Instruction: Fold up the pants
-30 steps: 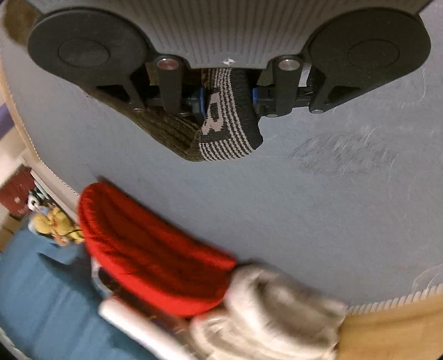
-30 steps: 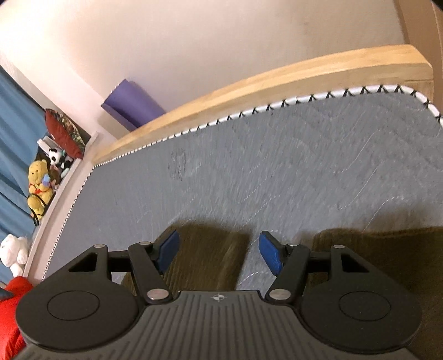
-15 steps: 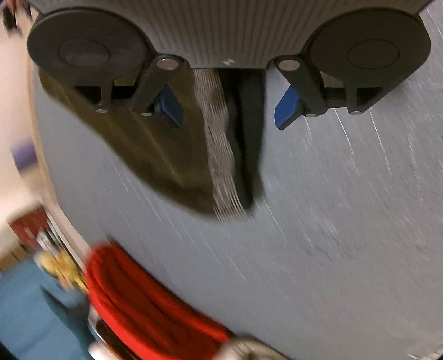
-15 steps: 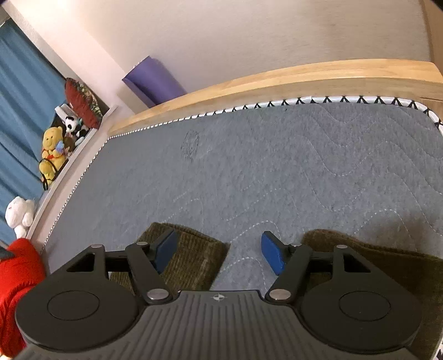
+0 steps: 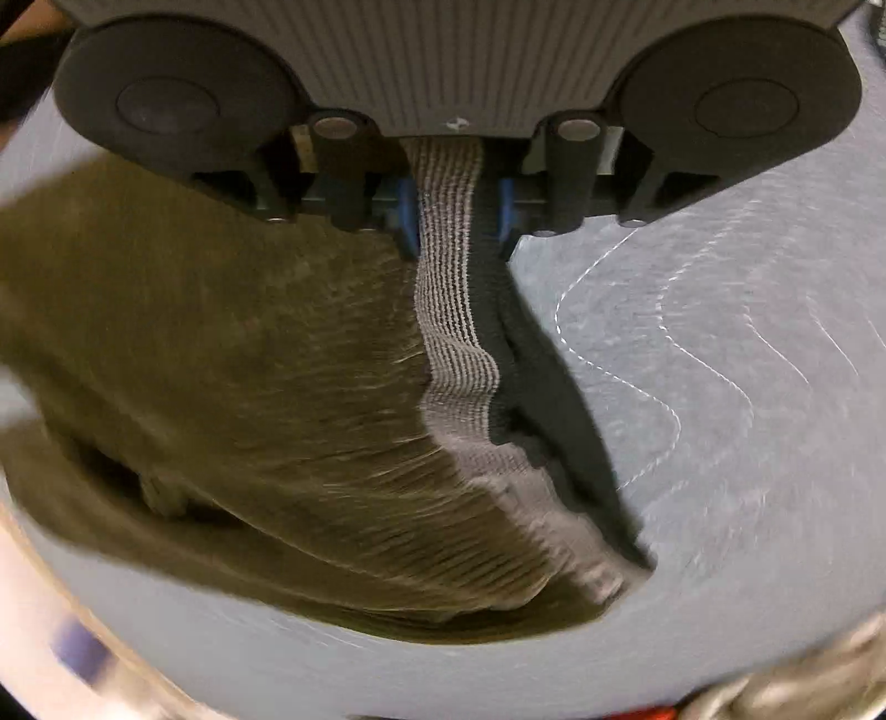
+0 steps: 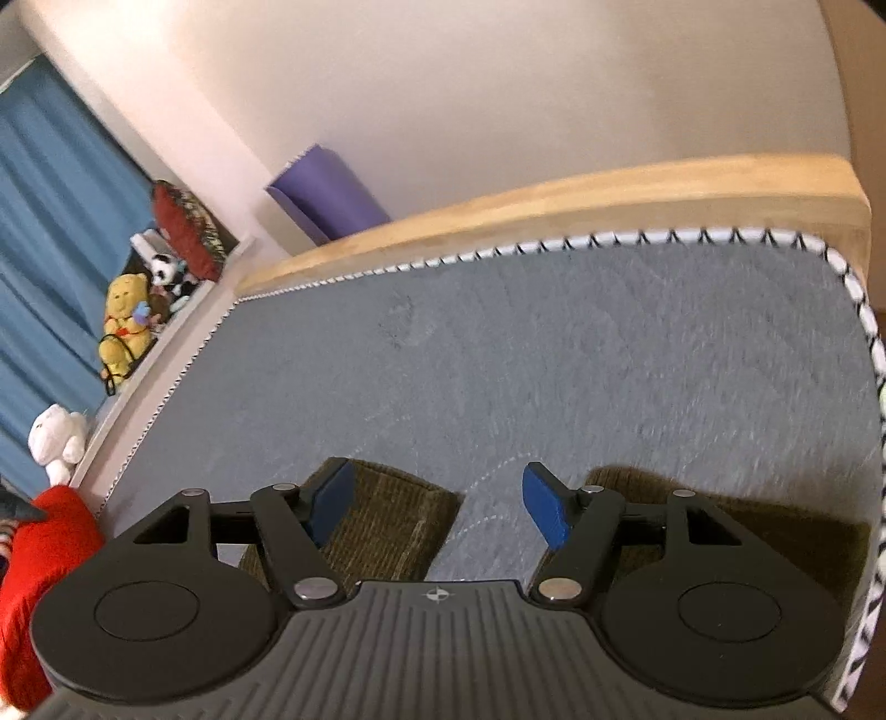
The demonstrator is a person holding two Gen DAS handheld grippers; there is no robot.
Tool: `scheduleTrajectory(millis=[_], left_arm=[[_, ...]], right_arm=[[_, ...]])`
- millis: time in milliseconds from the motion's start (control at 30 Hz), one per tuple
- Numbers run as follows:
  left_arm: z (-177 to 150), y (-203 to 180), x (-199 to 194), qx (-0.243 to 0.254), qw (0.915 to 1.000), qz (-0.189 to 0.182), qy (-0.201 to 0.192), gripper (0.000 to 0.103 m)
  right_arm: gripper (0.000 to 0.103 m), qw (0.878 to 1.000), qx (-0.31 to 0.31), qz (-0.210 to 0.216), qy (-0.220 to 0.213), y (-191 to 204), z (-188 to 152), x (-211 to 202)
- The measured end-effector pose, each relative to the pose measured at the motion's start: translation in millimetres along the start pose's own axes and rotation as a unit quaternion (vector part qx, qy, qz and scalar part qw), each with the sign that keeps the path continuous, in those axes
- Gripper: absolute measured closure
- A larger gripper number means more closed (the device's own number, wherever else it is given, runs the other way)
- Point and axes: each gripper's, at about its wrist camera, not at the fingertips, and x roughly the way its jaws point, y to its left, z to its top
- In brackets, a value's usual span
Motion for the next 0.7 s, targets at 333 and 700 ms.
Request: scheduleTrajectory(millis=[333,700], left_arm=[[-46,2,-54,0.003,0.9947,0.103,0.005,0.064],[41,-120,-121,0.030,0.9746,0.032,-0.220,0.031]], right_arm=[[0.033,0.999,-0.034,-0.015,0.013,-51,13,7],[0.032,0.981,-0.175,-0.032,0.078,-48,1,47]])
